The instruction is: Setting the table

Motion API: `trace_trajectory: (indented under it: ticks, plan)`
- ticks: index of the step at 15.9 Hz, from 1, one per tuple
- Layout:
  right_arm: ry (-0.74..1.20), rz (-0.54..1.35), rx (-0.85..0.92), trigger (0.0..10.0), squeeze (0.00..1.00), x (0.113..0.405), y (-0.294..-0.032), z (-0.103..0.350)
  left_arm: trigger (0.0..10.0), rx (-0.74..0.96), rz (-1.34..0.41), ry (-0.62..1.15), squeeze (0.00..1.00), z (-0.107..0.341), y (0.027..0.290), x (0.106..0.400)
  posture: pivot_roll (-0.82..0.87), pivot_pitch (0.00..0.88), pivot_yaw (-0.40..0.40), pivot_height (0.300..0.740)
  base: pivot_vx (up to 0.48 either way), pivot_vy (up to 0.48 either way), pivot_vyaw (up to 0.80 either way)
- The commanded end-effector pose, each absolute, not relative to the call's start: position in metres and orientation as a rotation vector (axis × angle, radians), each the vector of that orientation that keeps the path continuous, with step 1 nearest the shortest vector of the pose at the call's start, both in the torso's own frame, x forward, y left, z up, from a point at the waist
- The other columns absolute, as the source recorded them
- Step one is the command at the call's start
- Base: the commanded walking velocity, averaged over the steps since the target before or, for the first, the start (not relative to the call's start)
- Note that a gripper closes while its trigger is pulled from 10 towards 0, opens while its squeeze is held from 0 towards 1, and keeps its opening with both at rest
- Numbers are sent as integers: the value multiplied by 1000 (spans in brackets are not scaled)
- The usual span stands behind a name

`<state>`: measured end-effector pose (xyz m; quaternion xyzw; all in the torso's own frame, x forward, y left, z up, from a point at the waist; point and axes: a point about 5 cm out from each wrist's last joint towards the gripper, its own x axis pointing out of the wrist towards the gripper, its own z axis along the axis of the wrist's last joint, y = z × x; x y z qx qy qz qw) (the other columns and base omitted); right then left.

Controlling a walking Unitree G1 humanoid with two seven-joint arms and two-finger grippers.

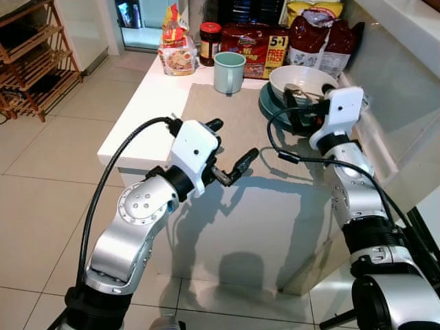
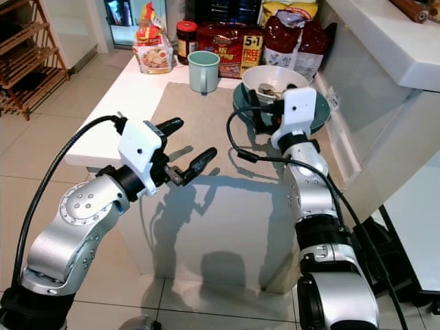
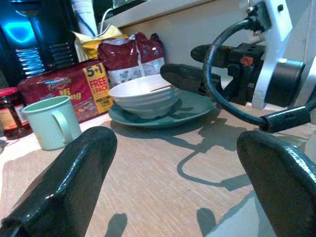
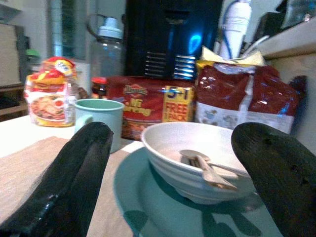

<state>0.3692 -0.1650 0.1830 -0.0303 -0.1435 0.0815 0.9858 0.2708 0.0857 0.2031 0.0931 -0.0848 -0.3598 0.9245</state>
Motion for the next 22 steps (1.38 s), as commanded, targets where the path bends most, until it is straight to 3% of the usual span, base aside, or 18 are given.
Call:
trace_trajectory:
  ticks: [1,11,22]
  plan:
    - [-305,115,-51,10000,0,372,-171,187,10000,197,-769,-194,0,209,82,266,128,24,-27,740,0,0,0]
    - [-269,49,84,10000,0,379,-181,177,10000,196,-791,-176,0,209,84,257,152,74,-24,740,0,0,0]
    - [-232,136,85,10000,0,395,-159,185,10000,191,-797,-155,0,211,85,248,178,118,-41,740,0,0,0]
